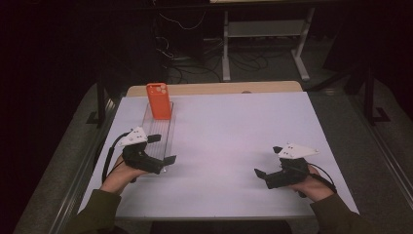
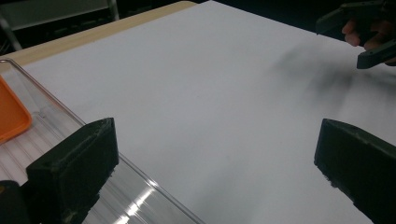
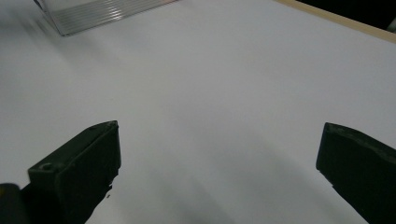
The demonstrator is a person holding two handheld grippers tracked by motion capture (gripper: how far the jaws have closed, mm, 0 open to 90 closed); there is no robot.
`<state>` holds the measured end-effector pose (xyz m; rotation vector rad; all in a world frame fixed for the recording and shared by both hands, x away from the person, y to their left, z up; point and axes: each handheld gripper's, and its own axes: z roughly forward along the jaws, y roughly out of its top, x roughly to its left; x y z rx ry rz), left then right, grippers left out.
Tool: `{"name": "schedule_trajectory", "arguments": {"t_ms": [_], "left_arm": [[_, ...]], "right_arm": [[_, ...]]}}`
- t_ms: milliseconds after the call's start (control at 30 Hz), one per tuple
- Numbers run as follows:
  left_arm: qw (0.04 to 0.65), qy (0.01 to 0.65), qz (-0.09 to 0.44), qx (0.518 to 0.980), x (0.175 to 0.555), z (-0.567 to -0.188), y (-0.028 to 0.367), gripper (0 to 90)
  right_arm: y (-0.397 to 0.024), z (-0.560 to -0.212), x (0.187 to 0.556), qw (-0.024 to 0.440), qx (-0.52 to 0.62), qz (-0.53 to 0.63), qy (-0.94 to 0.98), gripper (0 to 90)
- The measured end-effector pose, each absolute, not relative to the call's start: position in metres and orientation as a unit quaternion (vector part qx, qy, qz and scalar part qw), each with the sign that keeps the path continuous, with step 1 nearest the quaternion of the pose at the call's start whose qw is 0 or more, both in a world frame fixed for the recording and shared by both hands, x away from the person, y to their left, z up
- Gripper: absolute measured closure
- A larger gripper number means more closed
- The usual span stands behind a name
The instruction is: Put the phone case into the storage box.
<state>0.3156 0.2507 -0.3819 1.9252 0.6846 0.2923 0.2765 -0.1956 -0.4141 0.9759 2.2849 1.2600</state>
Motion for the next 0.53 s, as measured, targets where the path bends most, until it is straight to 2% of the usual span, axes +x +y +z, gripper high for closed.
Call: {"name": "schedule_trajectory", "arguments": {"t_ms": [533], "left_arm": [[0.506, 0.281, 0.109, 0.808, 0.305, -0.4, 0.251, 0.0]], "right_arm": [[-0.196, -0.412, 0.276, 0.179, 0.336, 0.449, 0.808, 0.0]]}}
